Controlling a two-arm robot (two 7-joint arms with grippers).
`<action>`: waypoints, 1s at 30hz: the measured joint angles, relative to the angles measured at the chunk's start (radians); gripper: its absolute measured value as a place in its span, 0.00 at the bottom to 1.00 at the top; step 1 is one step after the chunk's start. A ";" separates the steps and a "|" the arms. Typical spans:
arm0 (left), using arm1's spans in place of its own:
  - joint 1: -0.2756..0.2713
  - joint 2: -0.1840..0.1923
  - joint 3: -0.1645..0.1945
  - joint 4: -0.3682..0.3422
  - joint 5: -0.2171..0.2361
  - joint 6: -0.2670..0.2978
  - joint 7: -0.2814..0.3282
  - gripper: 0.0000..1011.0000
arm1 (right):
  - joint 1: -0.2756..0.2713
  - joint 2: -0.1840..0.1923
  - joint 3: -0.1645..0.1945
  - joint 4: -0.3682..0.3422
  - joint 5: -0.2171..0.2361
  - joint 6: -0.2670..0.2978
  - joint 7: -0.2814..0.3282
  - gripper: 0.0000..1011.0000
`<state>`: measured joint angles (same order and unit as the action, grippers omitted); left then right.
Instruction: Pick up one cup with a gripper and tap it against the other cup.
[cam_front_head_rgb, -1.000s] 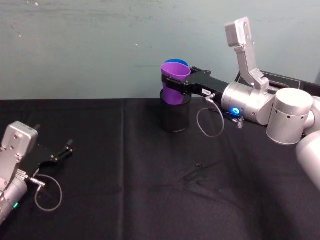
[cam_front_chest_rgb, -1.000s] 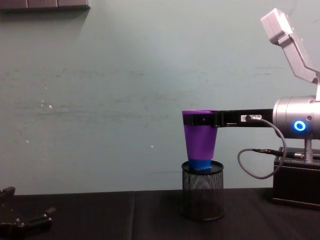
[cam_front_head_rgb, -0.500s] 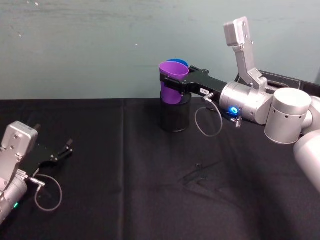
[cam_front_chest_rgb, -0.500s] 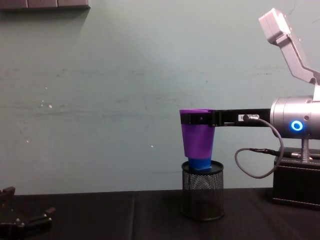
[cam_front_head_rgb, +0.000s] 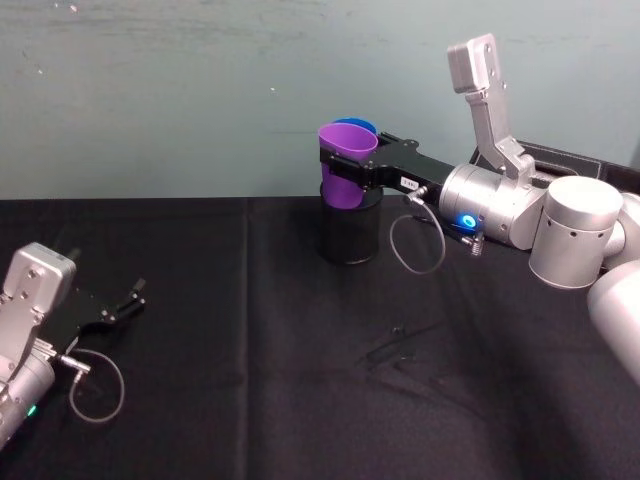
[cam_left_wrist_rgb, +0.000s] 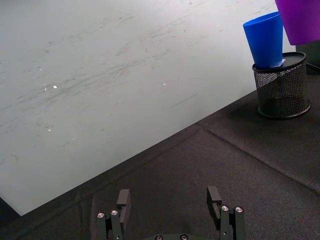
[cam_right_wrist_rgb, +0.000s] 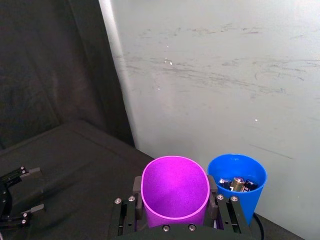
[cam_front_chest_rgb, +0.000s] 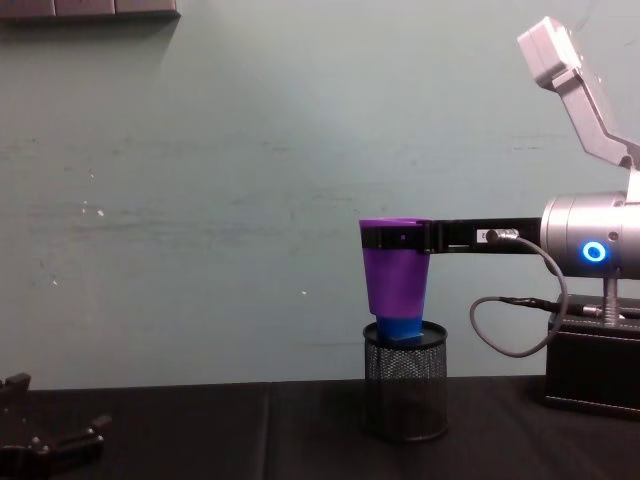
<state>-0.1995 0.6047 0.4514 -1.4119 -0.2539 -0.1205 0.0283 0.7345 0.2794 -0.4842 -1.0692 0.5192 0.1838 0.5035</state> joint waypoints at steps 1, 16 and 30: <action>0.000 0.000 0.000 0.000 0.000 0.000 0.000 0.99 | 0.000 0.000 0.000 0.000 0.000 0.000 0.000 0.71; 0.000 0.000 0.000 0.000 0.000 0.000 0.000 0.99 | 0.000 0.000 0.000 0.000 0.001 0.001 -0.001 0.71; 0.000 0.000 0.000 0.000 0.000 0.000 0.000 0.99 | 0.000 0.000 0.000 0.000 0.001 0.001 -0.001 0.71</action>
<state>-0.1995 0.6047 0.4514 -1.4120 -0.2539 -0.1205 0.0283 0.7343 0.2794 -0.4841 -1.0691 0.5203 0.1849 0.5024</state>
